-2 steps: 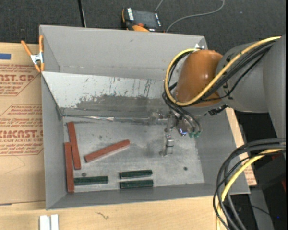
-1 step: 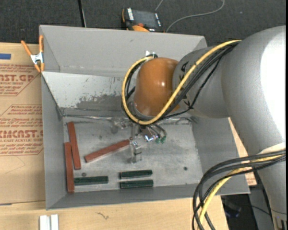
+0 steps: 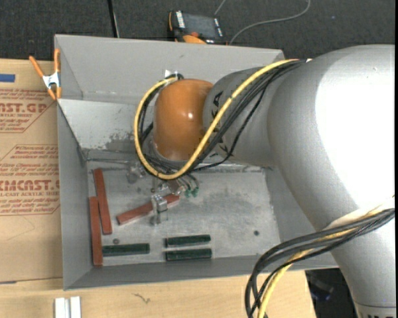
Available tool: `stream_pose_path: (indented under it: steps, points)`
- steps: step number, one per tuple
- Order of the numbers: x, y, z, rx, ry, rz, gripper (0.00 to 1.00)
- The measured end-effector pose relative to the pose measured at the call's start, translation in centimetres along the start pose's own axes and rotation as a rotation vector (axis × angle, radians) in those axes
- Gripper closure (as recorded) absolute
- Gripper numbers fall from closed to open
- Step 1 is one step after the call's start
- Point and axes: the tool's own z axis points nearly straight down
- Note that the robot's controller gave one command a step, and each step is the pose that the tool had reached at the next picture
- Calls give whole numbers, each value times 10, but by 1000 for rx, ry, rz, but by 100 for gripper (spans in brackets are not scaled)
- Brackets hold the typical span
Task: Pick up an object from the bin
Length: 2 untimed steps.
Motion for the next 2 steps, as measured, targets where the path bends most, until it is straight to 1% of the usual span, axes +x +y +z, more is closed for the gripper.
stream_pose_path:
  steps: [1,2]
  points:
    - [1,-3,-1,2,1,4,100]
    - [16,26,-169,3,-6,-59,100]
